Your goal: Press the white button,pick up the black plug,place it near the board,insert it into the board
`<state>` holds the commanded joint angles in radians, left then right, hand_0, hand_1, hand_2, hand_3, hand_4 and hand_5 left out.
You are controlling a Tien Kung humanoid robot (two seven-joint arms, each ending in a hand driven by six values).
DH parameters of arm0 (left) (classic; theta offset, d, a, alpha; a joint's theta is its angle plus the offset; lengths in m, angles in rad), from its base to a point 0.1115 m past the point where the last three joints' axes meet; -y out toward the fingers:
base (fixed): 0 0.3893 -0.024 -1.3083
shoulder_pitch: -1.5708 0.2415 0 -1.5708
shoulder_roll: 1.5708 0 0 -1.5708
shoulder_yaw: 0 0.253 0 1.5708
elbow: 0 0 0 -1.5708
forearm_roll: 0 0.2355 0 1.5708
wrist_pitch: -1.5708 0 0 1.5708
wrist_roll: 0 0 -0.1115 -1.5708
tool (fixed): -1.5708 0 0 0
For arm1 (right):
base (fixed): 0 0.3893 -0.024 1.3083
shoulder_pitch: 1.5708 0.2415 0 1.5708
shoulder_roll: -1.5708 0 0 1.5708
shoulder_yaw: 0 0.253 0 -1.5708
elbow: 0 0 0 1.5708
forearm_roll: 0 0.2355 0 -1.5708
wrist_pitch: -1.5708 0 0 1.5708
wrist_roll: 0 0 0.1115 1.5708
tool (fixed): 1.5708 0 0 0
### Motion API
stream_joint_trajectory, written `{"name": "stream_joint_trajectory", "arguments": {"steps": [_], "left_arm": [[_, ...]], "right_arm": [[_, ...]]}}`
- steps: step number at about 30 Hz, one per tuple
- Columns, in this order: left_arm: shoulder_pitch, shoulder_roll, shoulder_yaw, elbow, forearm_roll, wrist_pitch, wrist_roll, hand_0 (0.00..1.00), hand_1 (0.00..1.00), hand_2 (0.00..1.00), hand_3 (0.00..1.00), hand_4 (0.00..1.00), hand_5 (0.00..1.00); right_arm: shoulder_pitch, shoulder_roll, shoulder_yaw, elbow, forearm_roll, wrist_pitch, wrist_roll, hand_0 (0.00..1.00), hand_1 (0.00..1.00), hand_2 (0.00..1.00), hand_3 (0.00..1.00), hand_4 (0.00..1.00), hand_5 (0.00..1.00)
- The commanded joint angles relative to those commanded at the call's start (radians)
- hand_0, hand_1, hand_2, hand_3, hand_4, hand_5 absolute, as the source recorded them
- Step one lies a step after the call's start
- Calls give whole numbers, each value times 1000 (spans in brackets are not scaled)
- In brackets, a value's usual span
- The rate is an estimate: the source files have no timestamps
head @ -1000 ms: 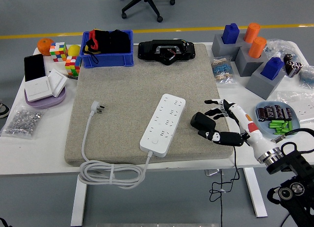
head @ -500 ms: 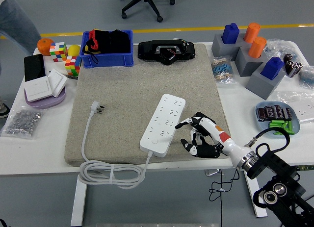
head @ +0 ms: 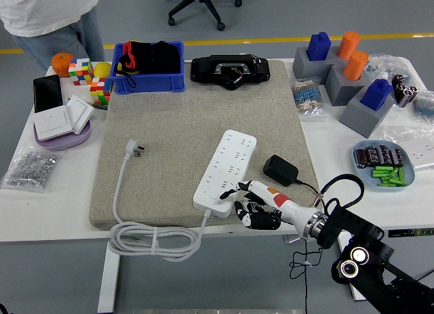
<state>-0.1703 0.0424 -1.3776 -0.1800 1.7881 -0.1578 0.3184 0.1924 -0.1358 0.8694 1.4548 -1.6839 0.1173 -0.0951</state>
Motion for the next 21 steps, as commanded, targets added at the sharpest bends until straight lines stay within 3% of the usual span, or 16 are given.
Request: {"name": "stream_joint_trajectory", "arguments": {"steps": [21], "left_arm": [[-3, 5, 1, 0, 5, -2, 2, 690, 636, 612, 640, 562, 203]], "right_arm": [[113, 17, -67, -152, 3, -30, 35, 2, 2, 51, 706, 241, 2]]}}
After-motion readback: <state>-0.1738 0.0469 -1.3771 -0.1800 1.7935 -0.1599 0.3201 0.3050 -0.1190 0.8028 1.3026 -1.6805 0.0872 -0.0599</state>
